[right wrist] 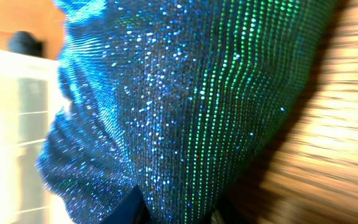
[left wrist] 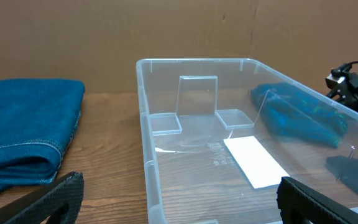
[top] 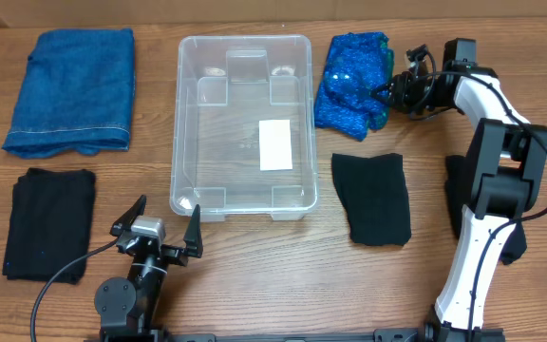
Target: Pack container
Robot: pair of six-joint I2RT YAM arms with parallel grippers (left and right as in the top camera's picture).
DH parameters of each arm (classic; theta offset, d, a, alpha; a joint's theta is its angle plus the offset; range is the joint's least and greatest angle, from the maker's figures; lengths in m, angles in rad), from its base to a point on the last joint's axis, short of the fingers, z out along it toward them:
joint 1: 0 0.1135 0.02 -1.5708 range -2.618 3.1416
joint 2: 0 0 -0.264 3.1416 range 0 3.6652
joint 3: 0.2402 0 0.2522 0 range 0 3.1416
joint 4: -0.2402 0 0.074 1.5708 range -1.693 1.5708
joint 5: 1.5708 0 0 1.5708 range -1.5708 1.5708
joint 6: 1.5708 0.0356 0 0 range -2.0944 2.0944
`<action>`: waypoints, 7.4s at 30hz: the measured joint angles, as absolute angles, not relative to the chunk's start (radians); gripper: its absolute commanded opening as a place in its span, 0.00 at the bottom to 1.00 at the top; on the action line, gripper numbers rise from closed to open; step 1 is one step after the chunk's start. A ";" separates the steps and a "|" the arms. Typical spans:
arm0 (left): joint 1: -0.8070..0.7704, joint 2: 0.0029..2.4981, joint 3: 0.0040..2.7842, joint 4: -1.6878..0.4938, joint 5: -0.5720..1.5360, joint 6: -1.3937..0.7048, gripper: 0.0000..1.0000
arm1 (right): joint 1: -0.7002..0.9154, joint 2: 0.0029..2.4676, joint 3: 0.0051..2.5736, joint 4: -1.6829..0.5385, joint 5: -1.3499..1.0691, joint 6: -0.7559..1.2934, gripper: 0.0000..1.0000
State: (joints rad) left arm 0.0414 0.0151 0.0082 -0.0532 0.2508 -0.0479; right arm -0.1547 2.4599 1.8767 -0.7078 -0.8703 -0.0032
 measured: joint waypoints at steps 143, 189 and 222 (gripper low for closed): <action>0.041 0.015 0.008 -0.053 0.251 -0.048 1.00 | 0.448 2.251 2.035 -0.791 -0.202 0.224 0.58; 0.041 0.015 0.008 -0.053 0.251 -0.048 1.00 | 0.577 2.315 2.021 -0.893 0.174 0.337 0.07; 0.041 0.015 0.008 -0.053 0.251 -0.048 1.00 | 0.591 2.315 2.021 -0.819 -0.101 0.339 0.07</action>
